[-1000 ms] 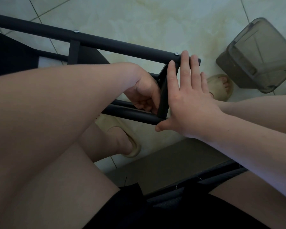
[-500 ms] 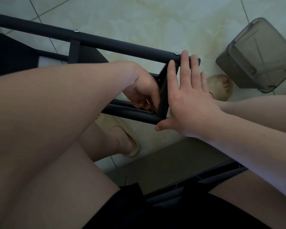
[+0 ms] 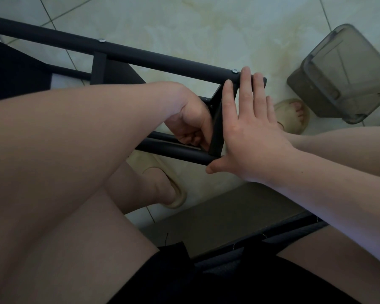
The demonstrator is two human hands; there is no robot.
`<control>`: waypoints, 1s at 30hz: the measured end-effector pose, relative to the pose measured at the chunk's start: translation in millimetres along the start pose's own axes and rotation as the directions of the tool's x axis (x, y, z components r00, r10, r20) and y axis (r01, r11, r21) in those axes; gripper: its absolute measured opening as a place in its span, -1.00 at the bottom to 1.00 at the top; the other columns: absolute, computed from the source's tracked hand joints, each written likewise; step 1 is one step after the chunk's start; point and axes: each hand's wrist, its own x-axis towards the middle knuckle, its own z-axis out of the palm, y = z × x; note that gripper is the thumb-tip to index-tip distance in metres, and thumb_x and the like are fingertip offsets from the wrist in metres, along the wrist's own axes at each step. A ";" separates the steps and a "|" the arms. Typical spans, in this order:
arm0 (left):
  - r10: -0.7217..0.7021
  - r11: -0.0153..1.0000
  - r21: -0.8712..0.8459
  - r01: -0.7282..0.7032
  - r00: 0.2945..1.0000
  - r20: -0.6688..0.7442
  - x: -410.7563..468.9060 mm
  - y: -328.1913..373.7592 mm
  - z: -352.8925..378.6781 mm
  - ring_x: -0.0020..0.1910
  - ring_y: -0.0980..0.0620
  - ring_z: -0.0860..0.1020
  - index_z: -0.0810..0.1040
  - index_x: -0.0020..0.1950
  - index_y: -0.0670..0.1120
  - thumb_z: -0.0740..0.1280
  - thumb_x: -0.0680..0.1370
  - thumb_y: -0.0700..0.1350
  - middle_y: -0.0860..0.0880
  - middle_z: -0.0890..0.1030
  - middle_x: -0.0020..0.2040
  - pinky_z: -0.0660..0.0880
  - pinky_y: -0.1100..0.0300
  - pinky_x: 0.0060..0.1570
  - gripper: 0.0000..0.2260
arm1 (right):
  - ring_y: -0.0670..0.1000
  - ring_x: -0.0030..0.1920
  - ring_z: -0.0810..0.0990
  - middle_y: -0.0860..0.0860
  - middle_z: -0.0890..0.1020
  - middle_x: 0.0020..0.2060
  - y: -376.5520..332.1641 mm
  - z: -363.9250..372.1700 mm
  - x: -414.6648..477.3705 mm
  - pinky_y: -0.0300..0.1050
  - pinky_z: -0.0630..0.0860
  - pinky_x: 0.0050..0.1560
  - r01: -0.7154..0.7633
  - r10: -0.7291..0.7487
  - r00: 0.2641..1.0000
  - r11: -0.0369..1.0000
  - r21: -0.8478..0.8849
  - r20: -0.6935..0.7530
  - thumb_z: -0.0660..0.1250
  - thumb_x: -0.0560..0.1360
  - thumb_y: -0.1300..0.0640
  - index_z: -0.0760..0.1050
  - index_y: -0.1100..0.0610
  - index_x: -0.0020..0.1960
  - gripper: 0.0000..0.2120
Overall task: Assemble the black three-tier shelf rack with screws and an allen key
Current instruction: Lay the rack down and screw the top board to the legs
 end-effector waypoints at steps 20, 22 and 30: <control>-0.003 1.000 0.000 0.003 1.000 0.017 -2.3 0.6 -0.9 -0.39 0.16 0.41 0.61 -0.12 -0.08 0.45 0.30 -0.17 0.06 0.59 -0.32 0.41 0.35 -0.37 -0.82 | 0.34 0.55 -0.43 0.29 -0.44 0.53 0.4 0.7 1.2 0.33 -0.17 0.57 -0.001 0.001 1.000 1.000 0.008 -0.005 0.54 0.22 -0.41 -0.42 0.24 0.59 0.48; 0.004 1.000 0.001 -0.004 1.000 0.012 -2.1 1.8 -0.5 -0.39 0.16 0.41 0.60 -0.15 -0.08 0.44 0.32 -0.19 0.06 0.59 -0.34 0.41 0.35 -0.37 -0.86 | 0.34 0.55 -0.42 0.29 -0.44 0.53 0.6 0.9 1.3 0.33 -0.17 0.57 -0.001 0.001 1.000 1.000 0.005 -0.008 0.55 0.21 -0.41 -0.41 0.24 0.59 0.48; 0.016 1.000 0.002 -0.016 1.000 -0.022 -1.8 0.8 -2.8 -0.37 0.14 0.50 0.61 -0.07 -0.11 0.35 0.51 -0.27 0.03 0.60 -0.30 0.45 0.31 -0.31 -0.90 | 0.34 0.55 -0.43 0.29 -0.44 0.53 1.4 1.1 2.0 0.33 -0.17 0.57 -0.001 0.001 1.000 1.000 0.001 -0.005 0.54 0.22 -0.42 -0.43 0.24 0.58 0.48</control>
